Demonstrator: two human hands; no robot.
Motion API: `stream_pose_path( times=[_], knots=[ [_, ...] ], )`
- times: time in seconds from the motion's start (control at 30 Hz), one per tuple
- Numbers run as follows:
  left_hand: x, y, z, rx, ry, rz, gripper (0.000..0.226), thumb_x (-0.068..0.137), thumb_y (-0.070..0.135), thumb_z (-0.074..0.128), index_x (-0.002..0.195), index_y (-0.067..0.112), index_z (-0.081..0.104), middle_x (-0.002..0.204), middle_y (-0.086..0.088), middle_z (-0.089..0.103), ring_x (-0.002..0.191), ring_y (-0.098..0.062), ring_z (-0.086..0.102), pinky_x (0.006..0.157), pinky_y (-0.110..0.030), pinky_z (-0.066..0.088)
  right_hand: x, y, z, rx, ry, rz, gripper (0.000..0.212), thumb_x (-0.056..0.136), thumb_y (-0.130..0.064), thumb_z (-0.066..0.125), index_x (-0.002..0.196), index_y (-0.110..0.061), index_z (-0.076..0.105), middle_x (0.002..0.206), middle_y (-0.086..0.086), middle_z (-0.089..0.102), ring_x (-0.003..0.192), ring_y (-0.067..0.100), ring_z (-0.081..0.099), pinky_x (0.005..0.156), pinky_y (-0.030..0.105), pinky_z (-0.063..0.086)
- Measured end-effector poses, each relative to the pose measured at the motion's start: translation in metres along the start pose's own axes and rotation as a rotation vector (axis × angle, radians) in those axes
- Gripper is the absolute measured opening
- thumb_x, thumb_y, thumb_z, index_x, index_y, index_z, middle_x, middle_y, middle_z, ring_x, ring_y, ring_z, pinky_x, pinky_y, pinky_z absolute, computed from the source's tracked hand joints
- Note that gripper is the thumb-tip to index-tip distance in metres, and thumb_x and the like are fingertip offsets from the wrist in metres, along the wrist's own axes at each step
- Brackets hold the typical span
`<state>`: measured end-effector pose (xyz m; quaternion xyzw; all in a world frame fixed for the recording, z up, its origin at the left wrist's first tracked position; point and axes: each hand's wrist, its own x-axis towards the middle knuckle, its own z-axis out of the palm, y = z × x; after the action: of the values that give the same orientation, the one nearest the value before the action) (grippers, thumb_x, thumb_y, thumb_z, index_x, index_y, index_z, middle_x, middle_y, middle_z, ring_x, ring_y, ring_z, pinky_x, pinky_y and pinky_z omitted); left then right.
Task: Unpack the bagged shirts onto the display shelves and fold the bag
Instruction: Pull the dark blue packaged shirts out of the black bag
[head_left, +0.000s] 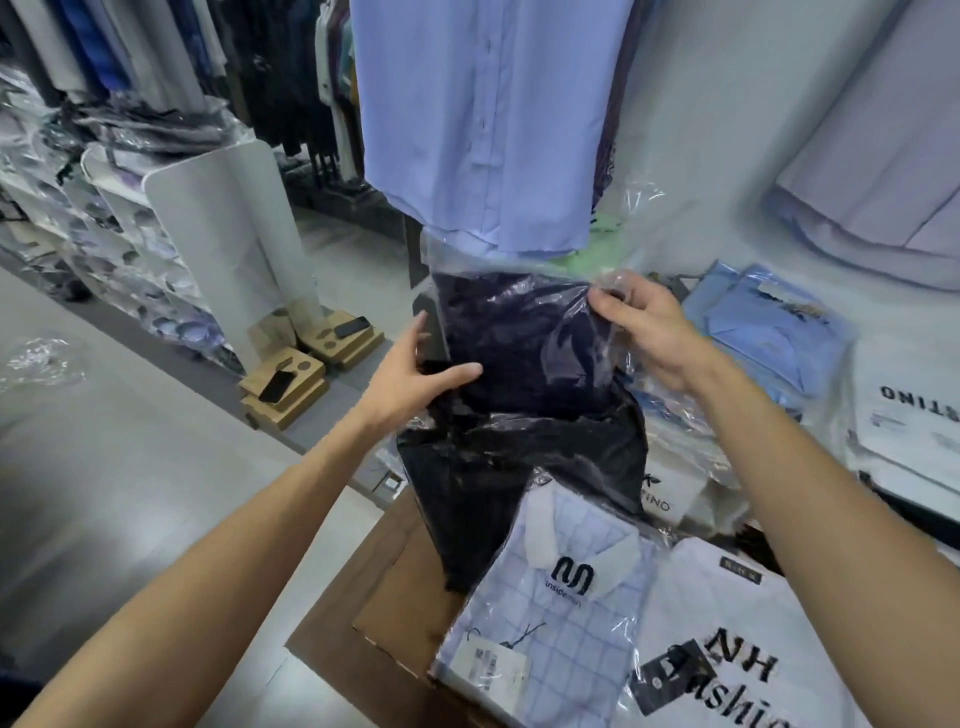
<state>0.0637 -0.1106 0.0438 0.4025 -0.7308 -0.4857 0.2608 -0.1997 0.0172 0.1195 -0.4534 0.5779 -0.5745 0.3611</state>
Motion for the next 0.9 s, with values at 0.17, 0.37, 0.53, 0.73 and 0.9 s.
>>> stream_pose_path(
  times=[0.17, 0.37, 0.53, 0.73, 0.9],
  knots=[
    [0.015, 0.064, -0.001, -0.345, -0.12, 0.117, 0.058, 0.089, 0.022, 0.078, 0.14, 0.022, 0.052, 0.128, 0.009, 0.069, 0.113, 0.003, 0.066, 0.096, -0.02, 0.053, 0.001, -0.053, -0.001, 0.268, -0.022, -0.115, 0.012, 0.101, -0.011, 0.056, 0.111, -0.011, 0.062, 0.1, 0.002, 0.077, 0.093, 0.014, 0.073, 0.088, 0.032, 0.058],
    [0.017, 0.104, 0.004, -0.501, -0.125, 0.093, 0.024, 0.09, 0.011, 0.075, 0.112, 0.004, 0.07, 0.102, -0.008, 0.078, 0.088, -0.019, 0.075, 0.076, -0.03, 0.058, -0.003, -0.084, -0.009, 0.295, 0.248, -0.179, 0.006, 0.1, -0.014, 0.062, 0.106, -0.017, 0.063, 0.101, 0.004, 0.074, 0.091, 0.018, 0.072, 0.094, 0.04, 0.058],
    [0.005, 0.121, 0.023, -0.537, -0.206, 0.072, 0.013, 0.094, 0.003, 0.065, 0.087, 0.013, 0.064, 0.065, 0.004, 0.072, 0.054, -0.009, 0.068, 0.051, -0.021, 0.052, -0.02, -0.069, -0.034, 0.163, 0.432, -0.073, 0.04, 0.086, -0.037, 0.08, 0.119, -0.021, 0.065, 0.108, 0.004, 0.072, 0.098, 0.021, 0.073, 0.096, 0.046, 0.058],
    [-0.005, 0.125, 0.054, -0.535, -0.091, 0.082, 0.015, 0.09, 0.007, 0.073, 0.091, 0.021, 0.079, 0.095, -0.01, 0.079, 0.084, -0.025, 0.075, 0.084, -0.044, 0.06, -0.068, -0.032, -0.044, -0.29, 0.486, 0.023, 0.076, 0.076, -0.049, 0.085, 0.139, -0.032, 0.047, 0.104, -0.008, 0.054, 0.091, 0.005, 0.057, 0.075, 0.021, 0.047],
    [-0.026, 0.14, 0.116, -0.388, -0.159, 0.2, 0.036, 0.089, -0.003, 0.07, 0.123, 0.011, 0.069, 0.112, -0.015, 0.075, 0.097, -0.021, 0.072, 0.09, -0.044, 0.058, -0.078, -0.011, -0.018, 0.13, -0.012, 0.28, 0.09, 0.068, -0.064, 0.083, 0.146, -0.042, 0.043, 0.124, -0.005, 0.067, 0.097, 0.018, 0.068, 0.084, 0.04, 0.059]
  ],
)
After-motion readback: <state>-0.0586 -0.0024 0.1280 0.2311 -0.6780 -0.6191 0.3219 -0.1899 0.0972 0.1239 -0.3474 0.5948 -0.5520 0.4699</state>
